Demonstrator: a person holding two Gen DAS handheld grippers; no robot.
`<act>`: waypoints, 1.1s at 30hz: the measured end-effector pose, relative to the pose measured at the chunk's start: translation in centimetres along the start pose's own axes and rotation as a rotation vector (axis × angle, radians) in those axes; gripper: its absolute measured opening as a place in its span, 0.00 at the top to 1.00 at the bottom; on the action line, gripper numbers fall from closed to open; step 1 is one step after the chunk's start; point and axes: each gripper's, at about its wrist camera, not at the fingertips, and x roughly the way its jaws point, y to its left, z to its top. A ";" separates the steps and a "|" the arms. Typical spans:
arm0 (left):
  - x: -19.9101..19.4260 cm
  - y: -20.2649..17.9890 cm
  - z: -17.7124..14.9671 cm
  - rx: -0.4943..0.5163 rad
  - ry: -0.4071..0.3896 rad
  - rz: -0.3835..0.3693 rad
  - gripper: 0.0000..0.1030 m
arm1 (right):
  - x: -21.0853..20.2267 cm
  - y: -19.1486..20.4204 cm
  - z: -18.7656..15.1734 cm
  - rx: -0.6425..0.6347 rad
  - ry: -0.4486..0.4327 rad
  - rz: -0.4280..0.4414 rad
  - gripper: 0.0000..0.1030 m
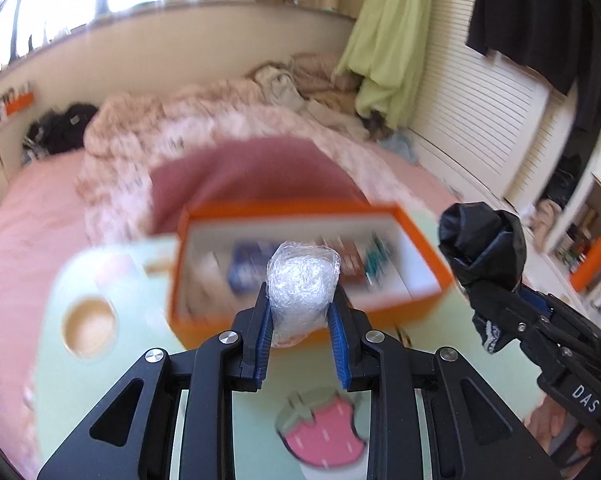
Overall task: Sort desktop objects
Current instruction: 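Lower the black bag and plastic bundle into the orange box, opening both grippers, then withdraw both grippers from the orange box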
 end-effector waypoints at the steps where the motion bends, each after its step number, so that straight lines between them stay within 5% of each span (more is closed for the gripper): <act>1: 0.4 0.2 1.2 -0.007 -0.007 0.028 0.74 | 0.9 0.2 1.0 0.000 0.012 -0.002 0.66; 4: 2.0 1.3 3.1 -0.044 -0.014 0.104 0.70 | 4.9 0.8 3.8 -0.002 0.062 -0.023 0.64; 5: 2.8 1.8 3.3 -0.064 0.000 0.130 0.53 | 6.0 0.8 4.1 -0.003 0.084 -0.016 0.57; 6: 4.0 2.4 3.3 -0.093 0.032 0.175 0.27 | 7.5 0.7 4.3 -0.002 0.129 -0.002 0.36; 7: 5.5 3.3 3.0 -0.138 0.081 0.268 0.21 | 9.2 0.3 4.3 0.012 0.181 -0.008 0.33; 9: 6.7 4.3 2.3 -0.163 0.102 0.282 0.21 | 11.1 -1.0 3.7 0.079 0.228 -0.033 0.27; 11: 7.7 5.0 0.9 -0.167 0.138 0.217 0.21 | 12.4 -1.9 2.9 0.109 0.281 -0.035 0.27; 15: 9.0 5.5 -1.6 -0.171 0.205 0.163 0.20 | 13.3 0.8 0.9 -0.181 0.342 -0.195 0.27; 20: 8.1 6.5 -3.7 -0.282 0.208 0.032 0.20 | 12.3 1.2 -0.7 -0.226 0.322 -0.208 0.27; 28: 3.5 3.8 -6.1 -0.130 0.120 0.119 0.20 | 8.7 2.0 -2.9 -0.261 0.299 -0.162 0.27; 33: 2.8 4.0 -6.6 -0.129 0.087 0.129 0.20 | 8.1 2.3 -3.3 -0.280 0.274 -0.146 0.27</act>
